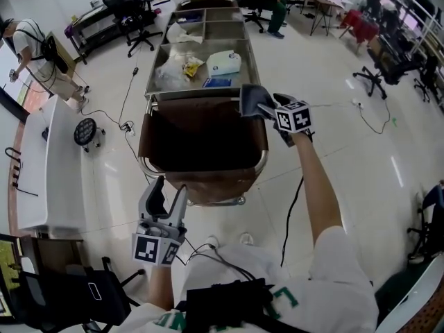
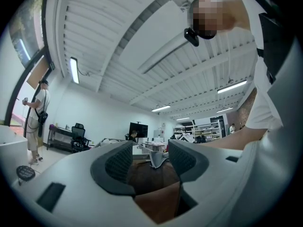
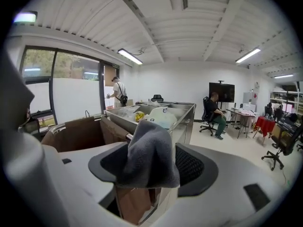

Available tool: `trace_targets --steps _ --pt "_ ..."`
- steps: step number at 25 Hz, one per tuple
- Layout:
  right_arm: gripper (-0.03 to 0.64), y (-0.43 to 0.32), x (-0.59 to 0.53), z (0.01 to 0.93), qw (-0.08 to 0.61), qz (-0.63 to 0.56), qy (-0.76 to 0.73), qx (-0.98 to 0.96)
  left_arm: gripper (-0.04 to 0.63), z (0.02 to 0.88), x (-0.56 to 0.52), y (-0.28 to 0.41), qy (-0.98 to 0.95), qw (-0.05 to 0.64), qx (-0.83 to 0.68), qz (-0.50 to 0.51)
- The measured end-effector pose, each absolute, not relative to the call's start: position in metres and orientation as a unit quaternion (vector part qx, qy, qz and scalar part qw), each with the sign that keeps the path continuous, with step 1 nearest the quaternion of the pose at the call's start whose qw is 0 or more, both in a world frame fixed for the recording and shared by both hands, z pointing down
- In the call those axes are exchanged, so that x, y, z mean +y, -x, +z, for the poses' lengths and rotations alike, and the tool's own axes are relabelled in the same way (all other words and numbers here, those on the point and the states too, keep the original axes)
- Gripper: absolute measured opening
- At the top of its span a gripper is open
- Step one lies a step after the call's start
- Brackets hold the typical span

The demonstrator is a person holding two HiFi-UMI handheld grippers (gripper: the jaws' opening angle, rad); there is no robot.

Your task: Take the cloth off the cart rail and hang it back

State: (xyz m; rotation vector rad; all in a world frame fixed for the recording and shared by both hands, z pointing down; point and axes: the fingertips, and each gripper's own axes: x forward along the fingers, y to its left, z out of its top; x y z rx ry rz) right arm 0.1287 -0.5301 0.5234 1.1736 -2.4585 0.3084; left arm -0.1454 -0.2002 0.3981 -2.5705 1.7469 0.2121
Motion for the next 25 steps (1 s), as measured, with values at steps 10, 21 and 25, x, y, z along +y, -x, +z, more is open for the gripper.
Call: trace_targets --steps 10,21,25 --pt "0.341 -0.098 -0.492 0.538 0.202 0.111 -0.334 -0.914 0.236 0.402 -0.200 0.134 0.834 0.007 0.547 0.069" --pt "0.340 -0.120 -0.422 0.398 -0.056 0.049 -0.399 -0.914 0.236 0.401 -0.202 0.133 0.835 0.013 0.545 0.071" --pt "0.339 -0.124 -0.357 0.360 -0.113 -0.014 -0.422 -0.899 0.233 0.398 -0.207 0.129 0.838 0.018 0.540 0.068"
